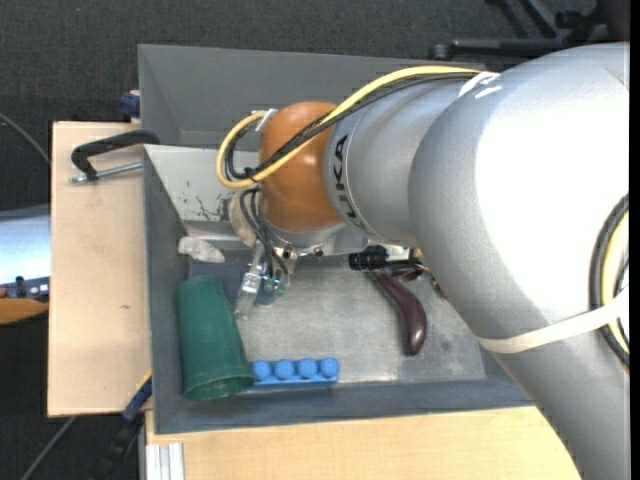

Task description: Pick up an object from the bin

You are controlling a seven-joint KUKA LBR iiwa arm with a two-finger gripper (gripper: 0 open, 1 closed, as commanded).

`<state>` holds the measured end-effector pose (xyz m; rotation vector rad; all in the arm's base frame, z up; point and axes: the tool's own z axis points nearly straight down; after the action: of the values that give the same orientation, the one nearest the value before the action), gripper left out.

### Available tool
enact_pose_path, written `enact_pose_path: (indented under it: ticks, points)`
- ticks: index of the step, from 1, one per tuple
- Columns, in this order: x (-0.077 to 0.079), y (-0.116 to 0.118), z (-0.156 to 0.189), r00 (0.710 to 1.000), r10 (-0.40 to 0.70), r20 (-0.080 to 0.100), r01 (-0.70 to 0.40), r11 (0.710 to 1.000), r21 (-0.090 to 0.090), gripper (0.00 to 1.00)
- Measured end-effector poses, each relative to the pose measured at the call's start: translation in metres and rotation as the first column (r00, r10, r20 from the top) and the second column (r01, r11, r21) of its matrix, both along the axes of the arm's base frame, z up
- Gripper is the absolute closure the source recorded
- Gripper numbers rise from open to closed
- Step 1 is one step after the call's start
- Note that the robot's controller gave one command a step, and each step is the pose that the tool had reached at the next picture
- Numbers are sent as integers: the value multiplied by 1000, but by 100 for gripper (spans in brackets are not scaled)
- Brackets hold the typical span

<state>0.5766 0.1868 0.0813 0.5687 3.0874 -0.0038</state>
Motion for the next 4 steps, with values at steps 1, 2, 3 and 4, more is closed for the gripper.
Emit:
enact_pose_path:
  ticks: [1,2,3,4]
  points:
    - [3,5,-12,1000,8,16,-8,1000,8,100]
    - [3,5,-11,1000,12,15,-12,1000,8,100]
    - [2,5,-6,1000,13,11,-13,1000,7,100]
    - [2,5,14,1000,12,14,-12,1000,9,100]
